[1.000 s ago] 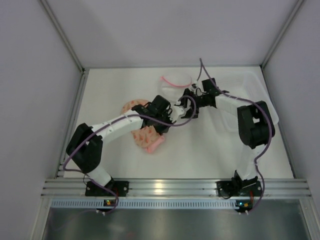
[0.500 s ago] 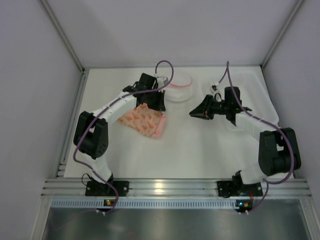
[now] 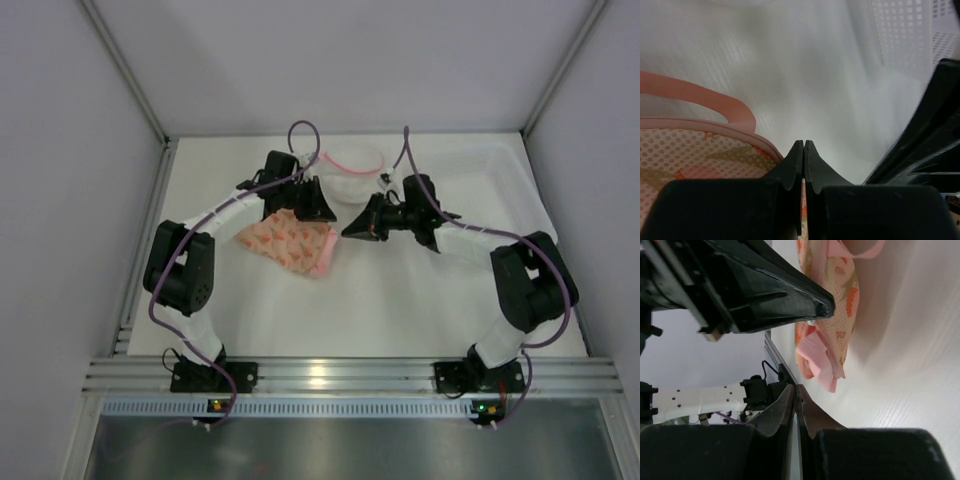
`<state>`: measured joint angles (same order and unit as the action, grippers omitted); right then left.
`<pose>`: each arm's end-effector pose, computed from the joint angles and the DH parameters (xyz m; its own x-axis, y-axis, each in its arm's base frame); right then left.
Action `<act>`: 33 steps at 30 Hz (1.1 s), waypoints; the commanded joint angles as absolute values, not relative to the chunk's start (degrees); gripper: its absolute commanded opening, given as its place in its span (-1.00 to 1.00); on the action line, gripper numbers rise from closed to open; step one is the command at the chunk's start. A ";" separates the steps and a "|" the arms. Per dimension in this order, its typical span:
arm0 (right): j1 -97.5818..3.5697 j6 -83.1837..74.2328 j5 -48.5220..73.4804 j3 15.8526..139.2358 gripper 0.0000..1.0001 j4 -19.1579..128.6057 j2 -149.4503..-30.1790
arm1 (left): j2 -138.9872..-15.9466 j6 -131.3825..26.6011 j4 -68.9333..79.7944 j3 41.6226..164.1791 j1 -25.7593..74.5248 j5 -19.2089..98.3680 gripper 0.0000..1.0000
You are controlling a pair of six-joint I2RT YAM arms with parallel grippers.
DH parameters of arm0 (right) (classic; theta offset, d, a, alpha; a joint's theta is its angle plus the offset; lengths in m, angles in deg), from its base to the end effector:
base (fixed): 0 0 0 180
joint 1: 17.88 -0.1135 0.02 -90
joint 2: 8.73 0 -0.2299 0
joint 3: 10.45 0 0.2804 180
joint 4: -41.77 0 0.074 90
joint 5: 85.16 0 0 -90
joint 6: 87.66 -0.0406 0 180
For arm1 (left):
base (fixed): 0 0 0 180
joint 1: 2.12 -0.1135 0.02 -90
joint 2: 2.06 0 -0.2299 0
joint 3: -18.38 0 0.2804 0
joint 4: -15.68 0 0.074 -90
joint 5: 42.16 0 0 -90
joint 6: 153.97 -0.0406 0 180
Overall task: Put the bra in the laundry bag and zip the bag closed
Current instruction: Adjust the bra in the laundry bag.
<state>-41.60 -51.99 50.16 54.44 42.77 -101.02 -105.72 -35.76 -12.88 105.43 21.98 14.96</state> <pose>0.3256 0.1746 0.1654 -0.9489 0.2070 -0.2382 -0.1451 0.3841 0.9118 0.3737 -0.1913 0.1801 -0.8977 -0.0333 -0.4393 0.3040 0.6747 -0.6725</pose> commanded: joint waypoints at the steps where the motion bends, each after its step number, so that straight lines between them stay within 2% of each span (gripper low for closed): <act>1: -44.33 -56.37 46.94 55.42 -0.89 34.27 -105.31 | -104.89 -29.96 -5.99 105.70 21.26 10.66 -1.00; 9: -48.02 -59.10 44.74 56.84 -0.88 30.49 -111.56 | -104.28 -25.57 -1.69 103.43 20.65 8.82 -1.00; 12: -48.64 -59.44 42.81 57.46 -0.82 29.44 -113.23 | -103.84 -23.12 0.06 102.63 20.65 8.12 -1.00; 22: -50.75 -66.56 38.77 57.81 -0.44 23.19 -116.31 | -103.31 -12.83 6.57 97.36 20.65 6.79 -1.00; 27: -50.93 -69.81 35.52 57.19 -0.41 20.28 -116.31 | -102.00 -8.34 9.57 95.42 20.65 7.94 -1.00; 33: -50.93 -65.79 32.09 53.60 -0.21 22.67 -113.51 | -101.38 -6.32 10.53 94.81 20.47 8.12 -1.00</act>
